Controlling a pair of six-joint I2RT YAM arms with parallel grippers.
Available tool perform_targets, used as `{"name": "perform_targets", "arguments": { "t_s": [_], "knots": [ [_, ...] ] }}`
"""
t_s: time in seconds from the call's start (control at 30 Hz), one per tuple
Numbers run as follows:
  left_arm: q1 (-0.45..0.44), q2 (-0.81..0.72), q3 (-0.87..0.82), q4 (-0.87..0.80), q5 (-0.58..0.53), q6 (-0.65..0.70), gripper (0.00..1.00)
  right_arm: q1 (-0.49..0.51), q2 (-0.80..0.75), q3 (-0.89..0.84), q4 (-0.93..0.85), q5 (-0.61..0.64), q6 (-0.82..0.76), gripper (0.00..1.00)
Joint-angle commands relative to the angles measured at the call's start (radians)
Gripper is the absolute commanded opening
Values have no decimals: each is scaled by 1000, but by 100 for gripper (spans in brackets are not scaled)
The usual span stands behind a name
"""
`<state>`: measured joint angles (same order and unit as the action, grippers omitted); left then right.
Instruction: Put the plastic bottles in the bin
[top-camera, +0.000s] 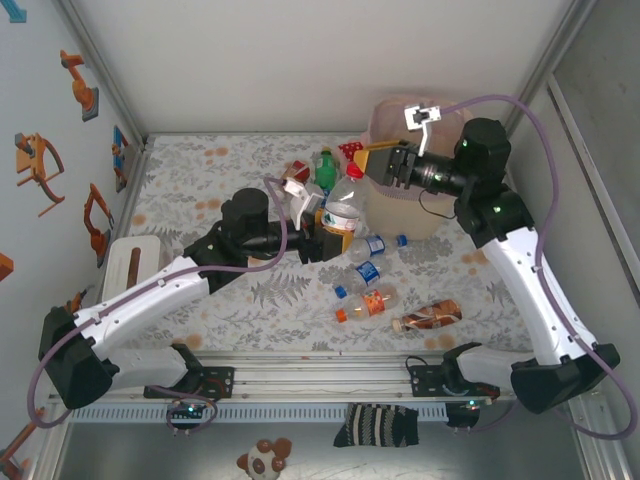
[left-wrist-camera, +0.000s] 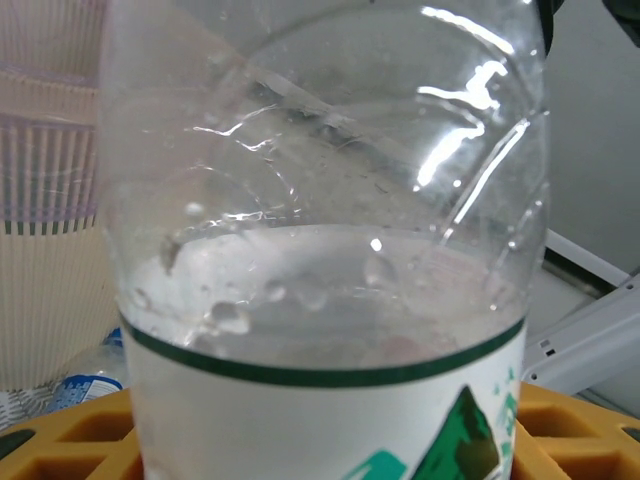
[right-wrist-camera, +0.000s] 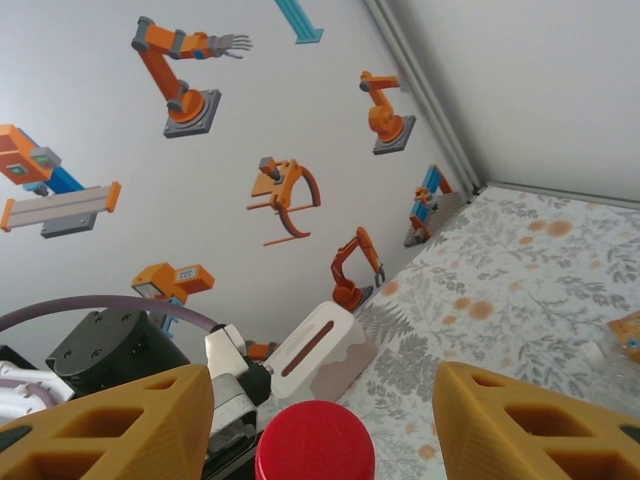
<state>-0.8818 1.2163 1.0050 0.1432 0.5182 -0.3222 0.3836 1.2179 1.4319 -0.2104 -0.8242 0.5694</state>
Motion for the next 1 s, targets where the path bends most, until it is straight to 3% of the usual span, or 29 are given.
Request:
{"name": "perform_targets", "arguments": {
  "t_s": [0.0, 0.47, 0.77, 0.97],
  "knots": [
    [9, -20, -2, 48, 27, 9, 58, 20, 4, -10, 50, -36, 23, 56],
    [10, -10, 4, 55, 19, 10, 58, 45, 29, -11, 1, -33, -14, 42],
    [14, -3, 7, 57, 7, 8, 58, 46, 34, -4, -15, -31, -24, 42],
    [15, -2, 9, 57, 4, 6, 58, 47, 38, 5, -25, -30, -31, 35]
  ]
}}
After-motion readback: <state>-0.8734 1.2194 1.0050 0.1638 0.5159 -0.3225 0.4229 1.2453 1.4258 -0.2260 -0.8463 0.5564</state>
